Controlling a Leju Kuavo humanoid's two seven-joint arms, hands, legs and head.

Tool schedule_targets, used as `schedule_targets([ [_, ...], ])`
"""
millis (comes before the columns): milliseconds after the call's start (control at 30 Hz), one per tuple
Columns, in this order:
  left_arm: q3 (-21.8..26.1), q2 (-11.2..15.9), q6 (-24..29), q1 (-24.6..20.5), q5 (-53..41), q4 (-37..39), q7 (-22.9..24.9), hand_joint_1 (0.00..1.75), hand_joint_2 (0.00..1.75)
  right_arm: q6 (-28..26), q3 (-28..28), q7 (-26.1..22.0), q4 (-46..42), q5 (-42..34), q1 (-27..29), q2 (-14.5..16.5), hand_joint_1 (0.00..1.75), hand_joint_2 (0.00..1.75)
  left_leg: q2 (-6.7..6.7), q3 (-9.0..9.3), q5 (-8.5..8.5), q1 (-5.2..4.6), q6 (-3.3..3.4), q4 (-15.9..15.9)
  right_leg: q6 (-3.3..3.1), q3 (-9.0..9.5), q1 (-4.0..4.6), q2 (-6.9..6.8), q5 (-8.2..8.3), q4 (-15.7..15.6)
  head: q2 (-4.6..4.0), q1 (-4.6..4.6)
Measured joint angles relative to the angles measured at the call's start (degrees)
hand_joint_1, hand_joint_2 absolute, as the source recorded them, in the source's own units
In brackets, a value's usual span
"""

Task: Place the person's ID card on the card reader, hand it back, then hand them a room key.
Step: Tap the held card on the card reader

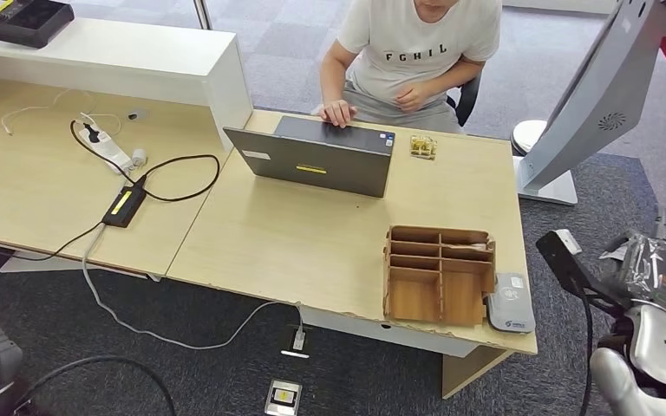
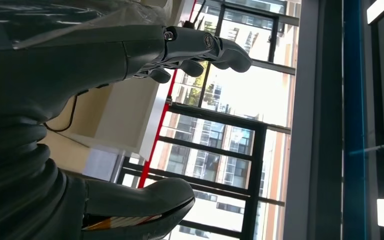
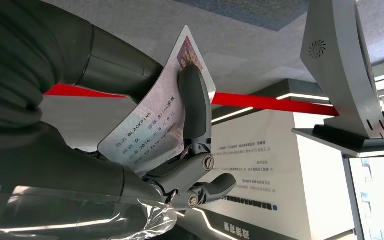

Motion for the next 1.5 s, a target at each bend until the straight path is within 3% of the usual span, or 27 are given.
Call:
schedule_targets([
  [167,0.3,-0.4,0.0,0.0,0.0,0.2,0.0,0.00,1.75,0.2,-0.6,-0.2,-0.7,-0.2,0.5,-0.4,1.75,1.75,0.00,0.00,0.00,0.00,0.00,0.0,0.00,-0.01,0.00,0.00,0.00,0.0,0.00,0.01],
  [267,0.3,-0.4,1.5,-0.1,0.0,0.3,0.0,0.00,1.75,0.3,-0.8,-3.3,-0.5,-2.5,1.8,0.1,1.75,1.75,0.00,0.03,-0.01,0.04,-0.01,0.0,0.00,0.01,0.05,-0.01,-0.02,0.0,0.00,0.02],
  [400,-0.5,0.1,6.1,-0.5,-0.4,0.5,0.0,0.00,1.75,-8.2,-0.4,-10.2,4.9,-5.0,5.9,3.9,1.75,1.75,-0.07,-0.07,-0.02,0.14,-0.02,0.0,-0.01,0.00,0.12,-0.03,-0.04,0.0,0.00,-0.02],
  [533,-1.5,0.8,8.7,-1.0,-0.8,0.5,0.0,0.00,1.75,-13.8,0.1,-13.2,12.8,-7.9,6.4,7.5,1.75,1.75,-0.06,-0.04,0.01,0.16,-0.05,-0.1,-0.03,0.00,0.16,-0.04,-0.03,0.0,0.00,-0.01],
  [867,-3.1,1.9,7.1,-2.9,-0.7,0.8,0.0,0.00,1.75,-15.5,0.4,-13.9,25.0,-12.0,6.2,12.3,1.75,1.75,0.05,0.17,-0.02,0.15,-0.08,-0.1,-0.04,0.10,0.15,0.05,-0.03,0.0,0.00,-0.01],
  [1500,-4.7,3.3,5.6,-6.4,-0.1,3.0,0.0,0.00,1.75,-16.1,0.3,-12.4,29.3,-9.3,4.6,13.8,1.75,1.75,0.12,0.78,-0.04,0.14,-0.07,-0.1,-0.05,0.73,0.14,0.12,0.00,-0.1,0.00,0.01],
])
